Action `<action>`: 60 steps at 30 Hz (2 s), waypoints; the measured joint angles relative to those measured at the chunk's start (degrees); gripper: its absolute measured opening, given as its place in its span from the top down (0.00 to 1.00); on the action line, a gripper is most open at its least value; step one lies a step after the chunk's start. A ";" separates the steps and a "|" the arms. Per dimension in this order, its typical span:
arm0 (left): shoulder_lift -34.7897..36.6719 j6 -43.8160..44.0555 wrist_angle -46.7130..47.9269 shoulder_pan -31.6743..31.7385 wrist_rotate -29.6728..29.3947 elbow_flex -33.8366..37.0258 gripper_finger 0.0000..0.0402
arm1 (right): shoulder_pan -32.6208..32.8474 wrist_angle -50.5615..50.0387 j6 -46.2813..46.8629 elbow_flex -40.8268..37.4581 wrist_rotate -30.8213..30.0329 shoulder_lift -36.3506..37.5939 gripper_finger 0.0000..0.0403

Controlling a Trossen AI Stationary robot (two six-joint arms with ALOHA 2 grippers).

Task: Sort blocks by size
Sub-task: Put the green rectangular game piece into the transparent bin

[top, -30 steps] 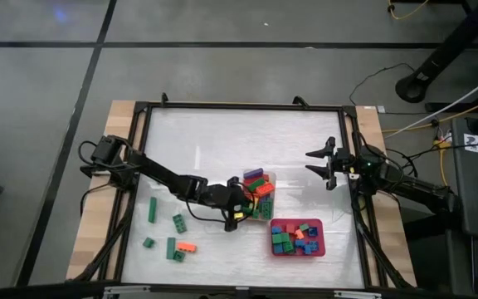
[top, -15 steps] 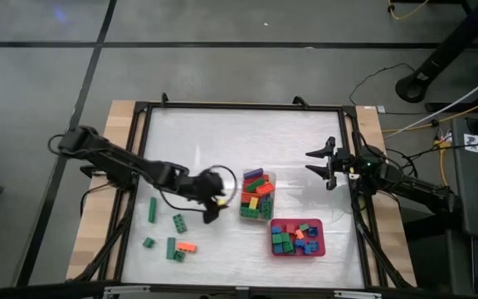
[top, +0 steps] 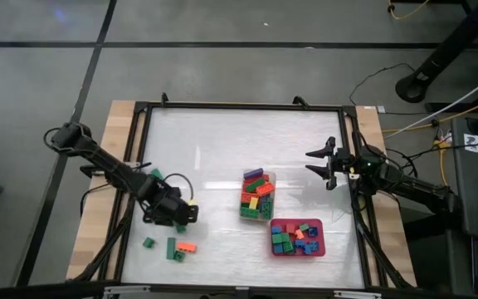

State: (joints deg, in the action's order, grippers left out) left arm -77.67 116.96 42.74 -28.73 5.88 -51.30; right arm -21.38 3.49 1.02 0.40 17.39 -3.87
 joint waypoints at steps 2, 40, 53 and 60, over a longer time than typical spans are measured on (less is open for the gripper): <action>-0.06 5.59 -0.10 -1.14 -0.04 0.82 0.48 | -0.01 0.00 0.01 0.00 0.00 0.01 0.47; -10.20 13.77 2.40 -2.25 -7.22 1.32 0.48 | 0.01 0.00 0.00 0.00 0.02 -0.01 0.47; -15.65 8.37 -0.67 -2.25 -7.13 1.30 0.64 | -0.01 0.00 0.00 -0.02 0.06 0.01 0.47; -15.58 1.94 -2.88 -1.11 -11.70 1.26 0.70 | 0.00 0.00 0.01 0.00 0.04 0.01 0.47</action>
State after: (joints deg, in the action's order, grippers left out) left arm -93.25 118.90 39.86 -29.84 -5.82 -50.04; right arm -21.38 3.49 1.02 0.40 17.43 -3.86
